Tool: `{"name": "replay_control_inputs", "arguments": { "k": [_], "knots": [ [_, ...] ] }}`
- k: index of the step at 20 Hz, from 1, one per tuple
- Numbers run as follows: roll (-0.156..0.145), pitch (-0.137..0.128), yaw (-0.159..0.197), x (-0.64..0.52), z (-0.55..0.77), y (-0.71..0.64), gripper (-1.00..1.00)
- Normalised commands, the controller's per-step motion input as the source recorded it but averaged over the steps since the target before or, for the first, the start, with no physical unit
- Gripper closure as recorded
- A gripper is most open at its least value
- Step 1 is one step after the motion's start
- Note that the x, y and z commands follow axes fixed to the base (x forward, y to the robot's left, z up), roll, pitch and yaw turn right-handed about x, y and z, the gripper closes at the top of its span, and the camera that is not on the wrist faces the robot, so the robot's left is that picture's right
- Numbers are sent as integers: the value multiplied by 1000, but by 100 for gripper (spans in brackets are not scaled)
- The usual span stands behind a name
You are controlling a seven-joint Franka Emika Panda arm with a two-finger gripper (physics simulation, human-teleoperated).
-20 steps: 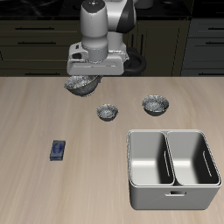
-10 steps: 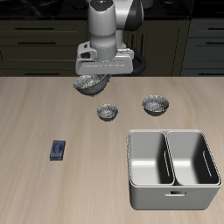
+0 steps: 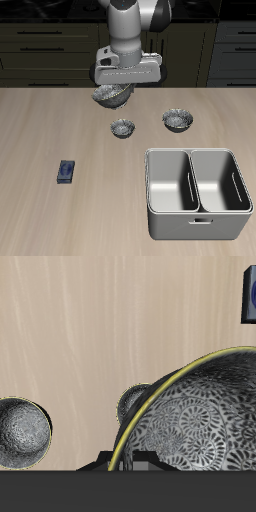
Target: Place the largest bowl in the left side of the drainer
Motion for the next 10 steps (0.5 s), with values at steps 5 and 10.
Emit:
{"name": "replay_control_inputs", "arguments": {
  "k": [5, 10],
  "knots": [
    [24, -3, -17, 95, 110, 239, 100],
    [6, -3, -10, 70, 81, 203, 100]
  ]
}}
